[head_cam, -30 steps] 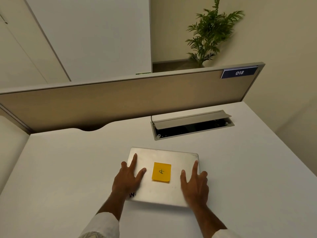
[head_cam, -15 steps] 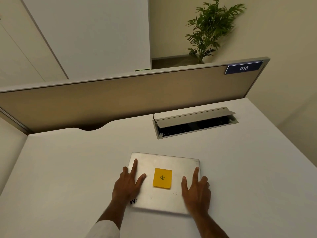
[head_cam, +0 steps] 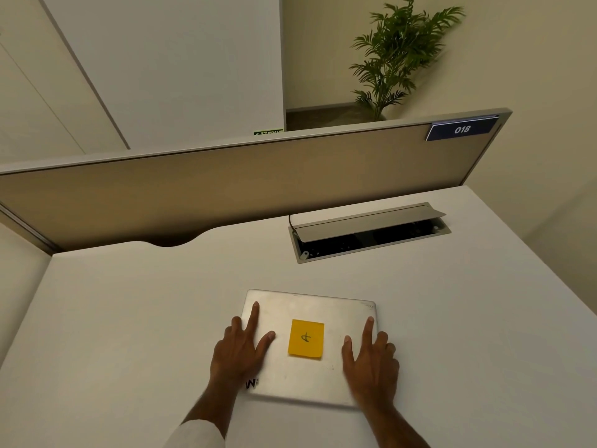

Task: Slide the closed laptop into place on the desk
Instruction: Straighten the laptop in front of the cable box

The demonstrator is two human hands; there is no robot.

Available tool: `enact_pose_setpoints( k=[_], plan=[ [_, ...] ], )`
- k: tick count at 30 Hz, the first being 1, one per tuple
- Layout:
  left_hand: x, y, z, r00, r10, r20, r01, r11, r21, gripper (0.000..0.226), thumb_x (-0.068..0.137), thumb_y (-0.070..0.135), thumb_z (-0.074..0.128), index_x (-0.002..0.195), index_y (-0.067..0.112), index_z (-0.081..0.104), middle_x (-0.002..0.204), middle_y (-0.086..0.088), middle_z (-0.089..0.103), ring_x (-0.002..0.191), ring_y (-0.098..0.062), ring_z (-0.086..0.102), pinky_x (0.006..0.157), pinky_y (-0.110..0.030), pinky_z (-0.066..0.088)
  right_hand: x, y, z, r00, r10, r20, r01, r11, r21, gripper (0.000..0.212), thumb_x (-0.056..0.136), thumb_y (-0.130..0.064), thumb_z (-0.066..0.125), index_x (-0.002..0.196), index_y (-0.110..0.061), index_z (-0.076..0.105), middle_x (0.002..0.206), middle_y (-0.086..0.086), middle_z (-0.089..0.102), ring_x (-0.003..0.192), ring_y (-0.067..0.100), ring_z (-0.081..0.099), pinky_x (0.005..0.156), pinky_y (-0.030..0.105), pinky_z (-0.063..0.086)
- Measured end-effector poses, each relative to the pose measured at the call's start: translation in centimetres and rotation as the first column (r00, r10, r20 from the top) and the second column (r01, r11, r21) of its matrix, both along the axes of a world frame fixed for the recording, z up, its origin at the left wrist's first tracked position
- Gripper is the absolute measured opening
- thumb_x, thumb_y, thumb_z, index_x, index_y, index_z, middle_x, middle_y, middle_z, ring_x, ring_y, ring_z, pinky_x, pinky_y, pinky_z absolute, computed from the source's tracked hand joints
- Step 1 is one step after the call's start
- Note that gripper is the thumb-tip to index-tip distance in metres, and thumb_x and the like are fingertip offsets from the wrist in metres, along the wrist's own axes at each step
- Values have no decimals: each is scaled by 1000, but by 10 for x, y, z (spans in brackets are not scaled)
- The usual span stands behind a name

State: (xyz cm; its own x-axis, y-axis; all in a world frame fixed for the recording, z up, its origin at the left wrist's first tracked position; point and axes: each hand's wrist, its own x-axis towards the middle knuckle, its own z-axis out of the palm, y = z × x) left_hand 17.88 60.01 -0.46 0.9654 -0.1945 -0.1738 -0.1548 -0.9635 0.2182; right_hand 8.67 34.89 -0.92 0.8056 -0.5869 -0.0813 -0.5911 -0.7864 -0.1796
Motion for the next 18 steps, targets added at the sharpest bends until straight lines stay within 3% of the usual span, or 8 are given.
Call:
enact_pose_setpoints(
  k=[11, 18],
  plan=[
    [-3, -1, -3, 999, 26, 31, -25, 1000, -8, 80, 91, 75, 16, 157, 37, -8, 125, -5, 44, 102, -21, 53, 69, -32, 50, 0, 3, 3, 1000, 1, 6, -1, 1000, -7, 72, 91, -57, 31, 146, -11, 39, 101, 15, 54, 79, 27, 53, 58, 37, 47],
    [-5, -4, -1, 999, 43, 24, -43, 999, 3, 83, 86, 77, 10, 157, 38, -5, 126, -6, 43, 104, -22, 54, 71, -33, 51, -1, 4, 7, 1000, -1, -32, 2, 1000, 6, 72, 92, -57, 37, 149, -12, 35, 107, 15, 54, 84, 26, 53, 61, 38, 49]
  ],
)
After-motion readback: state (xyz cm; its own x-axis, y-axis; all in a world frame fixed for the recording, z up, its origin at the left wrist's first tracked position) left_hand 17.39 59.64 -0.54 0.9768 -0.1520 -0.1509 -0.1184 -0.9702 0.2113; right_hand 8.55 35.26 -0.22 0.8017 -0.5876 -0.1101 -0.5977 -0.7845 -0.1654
